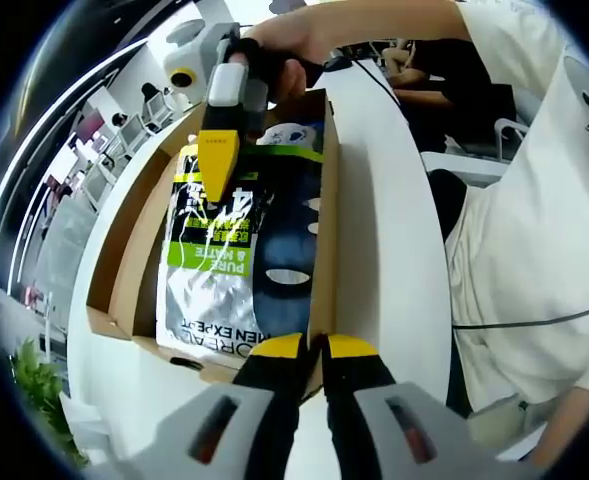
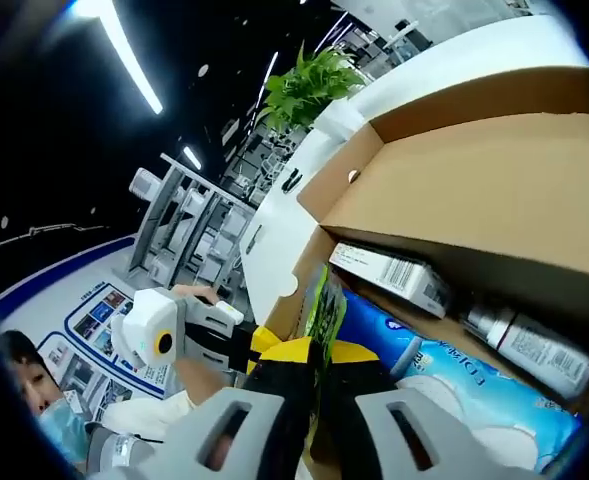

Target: Operate the shoe box by opening the lid, removing the specified soft item, and placing it in the target area until the item is outside and the box remains undamaged.

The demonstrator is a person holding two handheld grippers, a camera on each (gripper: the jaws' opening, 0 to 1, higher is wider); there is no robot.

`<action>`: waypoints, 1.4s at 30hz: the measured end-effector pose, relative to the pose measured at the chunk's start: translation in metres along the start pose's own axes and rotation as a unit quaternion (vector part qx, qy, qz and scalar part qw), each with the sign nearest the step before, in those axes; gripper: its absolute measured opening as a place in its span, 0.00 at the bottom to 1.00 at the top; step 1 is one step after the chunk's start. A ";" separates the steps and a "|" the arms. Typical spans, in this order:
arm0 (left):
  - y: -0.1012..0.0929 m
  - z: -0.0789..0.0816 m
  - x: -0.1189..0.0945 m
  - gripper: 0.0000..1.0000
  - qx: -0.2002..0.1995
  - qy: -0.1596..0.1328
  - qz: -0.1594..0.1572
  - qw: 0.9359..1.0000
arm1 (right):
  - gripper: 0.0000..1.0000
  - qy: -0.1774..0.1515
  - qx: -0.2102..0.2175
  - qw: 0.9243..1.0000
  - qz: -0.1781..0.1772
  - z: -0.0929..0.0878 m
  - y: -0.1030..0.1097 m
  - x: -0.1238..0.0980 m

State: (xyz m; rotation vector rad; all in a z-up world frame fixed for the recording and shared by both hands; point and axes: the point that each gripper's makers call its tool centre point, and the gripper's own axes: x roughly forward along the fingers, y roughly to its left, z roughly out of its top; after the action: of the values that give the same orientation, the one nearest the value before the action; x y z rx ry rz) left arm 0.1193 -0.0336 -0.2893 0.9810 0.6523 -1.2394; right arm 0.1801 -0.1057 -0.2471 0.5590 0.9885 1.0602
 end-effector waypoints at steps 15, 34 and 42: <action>0.001 0.000 0.000 0.06 -0.003 0.000 0.003 1.000 | 0.00 -0.016 -0.017 1.000 0.016 0.004 0.019 -0.010; 0.000 0.000 0.000 0.07 -0.005 0.004 0.006 1.000 | 0.00 -0.046 -0.012 0.998 0.037 0.012 0.037 -0.059; 0.000 0.000 0.000 0.07 -0.003 0.004 0.005 1.000 | 0.00 -0.059 -0.003 0.997 0.053 0.010 0.045 -0.068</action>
State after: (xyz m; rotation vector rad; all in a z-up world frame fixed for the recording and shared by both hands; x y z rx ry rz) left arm 0.1196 -0.0336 -0.2897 0.9841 0.6558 -1.2249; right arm 0.1583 -0.1482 -0.1798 0.6672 0.8607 1.1107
